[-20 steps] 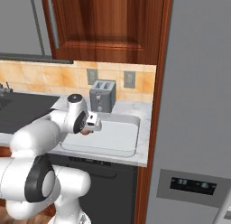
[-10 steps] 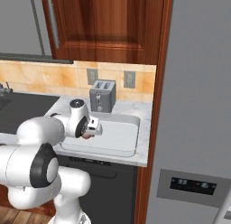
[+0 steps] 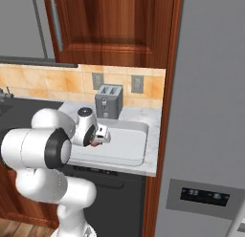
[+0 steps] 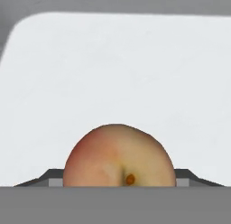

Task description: Pick the tangerine and peach from the fridge and place them inside the tupperware on the counter.

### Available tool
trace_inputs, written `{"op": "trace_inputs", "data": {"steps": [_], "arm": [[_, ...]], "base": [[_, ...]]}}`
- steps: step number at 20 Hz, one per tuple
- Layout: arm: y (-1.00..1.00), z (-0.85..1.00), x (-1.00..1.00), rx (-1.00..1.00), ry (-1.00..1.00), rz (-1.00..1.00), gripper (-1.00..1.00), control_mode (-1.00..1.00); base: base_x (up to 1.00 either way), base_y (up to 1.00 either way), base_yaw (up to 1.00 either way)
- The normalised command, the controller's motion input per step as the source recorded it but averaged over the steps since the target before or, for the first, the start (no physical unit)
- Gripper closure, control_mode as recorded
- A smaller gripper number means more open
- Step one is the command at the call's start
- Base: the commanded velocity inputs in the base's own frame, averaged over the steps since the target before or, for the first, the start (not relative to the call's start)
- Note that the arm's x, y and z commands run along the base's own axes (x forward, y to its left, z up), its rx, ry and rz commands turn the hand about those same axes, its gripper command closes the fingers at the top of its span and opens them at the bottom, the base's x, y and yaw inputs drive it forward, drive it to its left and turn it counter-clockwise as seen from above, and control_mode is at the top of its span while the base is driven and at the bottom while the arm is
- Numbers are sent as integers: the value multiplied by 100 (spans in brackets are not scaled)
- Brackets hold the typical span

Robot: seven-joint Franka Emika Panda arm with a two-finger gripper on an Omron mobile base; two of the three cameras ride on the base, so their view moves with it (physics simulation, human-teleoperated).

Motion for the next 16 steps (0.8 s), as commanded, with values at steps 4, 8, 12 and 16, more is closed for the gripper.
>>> {"op": "trace_inputs", "data": {"steps": [4,8,12,16], "arm": [[0,-4,16,0,0,0,-100,-100],[0,7,0,0,0,0,-100,-100],[0,57,-13,0,-5,0,-100,-100],[0,80,-32,0,-12,0,-100,-100]], "base": [[0,0,0],[0,0,0],[0,0,0],[0,0,0]]}}
